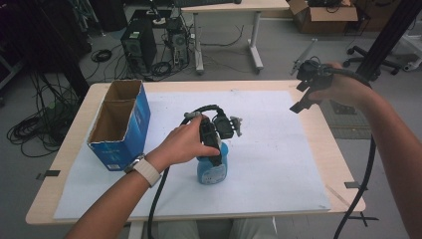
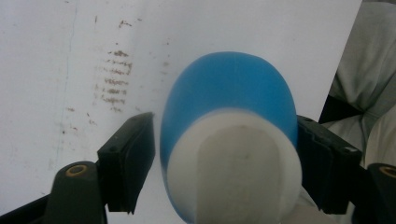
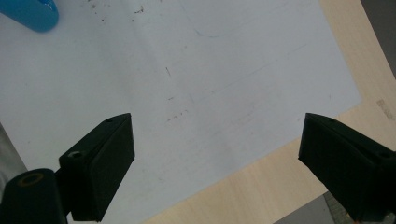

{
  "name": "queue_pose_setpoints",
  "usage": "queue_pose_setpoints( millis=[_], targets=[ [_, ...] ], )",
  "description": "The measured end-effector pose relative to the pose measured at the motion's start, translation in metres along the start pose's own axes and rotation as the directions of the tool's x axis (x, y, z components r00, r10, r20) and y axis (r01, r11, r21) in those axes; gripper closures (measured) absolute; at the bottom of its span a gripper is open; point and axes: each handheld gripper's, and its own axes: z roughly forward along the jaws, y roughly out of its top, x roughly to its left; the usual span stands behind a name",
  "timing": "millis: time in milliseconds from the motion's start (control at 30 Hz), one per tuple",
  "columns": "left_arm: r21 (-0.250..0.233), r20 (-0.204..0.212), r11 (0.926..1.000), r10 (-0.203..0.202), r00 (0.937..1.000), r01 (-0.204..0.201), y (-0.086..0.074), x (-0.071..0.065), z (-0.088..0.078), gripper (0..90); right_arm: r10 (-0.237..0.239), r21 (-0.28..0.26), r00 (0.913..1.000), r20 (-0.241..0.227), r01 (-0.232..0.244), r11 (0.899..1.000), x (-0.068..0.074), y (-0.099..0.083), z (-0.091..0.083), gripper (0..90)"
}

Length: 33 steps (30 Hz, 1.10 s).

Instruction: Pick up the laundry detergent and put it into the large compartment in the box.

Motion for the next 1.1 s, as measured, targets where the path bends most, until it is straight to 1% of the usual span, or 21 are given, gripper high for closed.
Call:
queue_pose_setpoints(
  millis=[100, 167, 367, 700, 867, 1000, 1100],
  targets=[
    [0.001, -0.002, 1.0000, 0.001, 1.0000, -0.001, 0.000, 0.000, 0.000, 29.1, 0.000, -0.001, 1.0000, 0.001, 0.000, 1.000, 0.000, 0.000, 0.000, 10.5],
    [0.002, -0.005, 1.0000, -0.001, 1.0000, 0.001, 0.000, 0.000, 0.000, 32.7, 0.001, 0.000, 1.0000, 0.000, -0.001, 1.000, 0.000, 0.000, 0.000, 10.5],
    [-0.001, 0.000, 1.0000, 0.001, 1.0000, -0.001, 0.000, -0.001, 0.000, 36.8, 0.000, -0.003, 1.0000, -0.001, 0.000, 1.000, 0.000, -0.001, 0.000, 10.6],
    [0.000, 0.009, 1.0000, 0.001, 1.0000, -0.001, 0.000, 0.000, -0.001, 37.3, 0.002, -0.004, 1.0000, -0.004, -0.002, 1.000, 0.000, -0.001, 0.000, 10.7],
    [0.011, 0.013, 0.9999, -0.004, 0.9999, 0.004, -0.002, 0.002, -0.003, 37.5, 0.003, -0.004, 1.0000, -0.004, -0.003, 1.000, 0.000, -0.002, -0.001, 10.9],
    [0.011, 0.024, 0.9999, -0.009, 0.9997, 0.009, -0.003, 0.003, -0.007, 37.6, 0.007, -0.003, 1.0000, -0.003, -0.007, 1.000, -0.001, -0.004, -0.002, 10.9],
    [0.015, 0.028, 0.9998, -0.012, 0.9995, 0.012, -0.003, 0.002, -0.013, 37.6, 0.009, -0.004, 1.0000, -0.003, -0.009, 1.000, -0.001, -0.004, -0.002, 10.9]
  ],
)
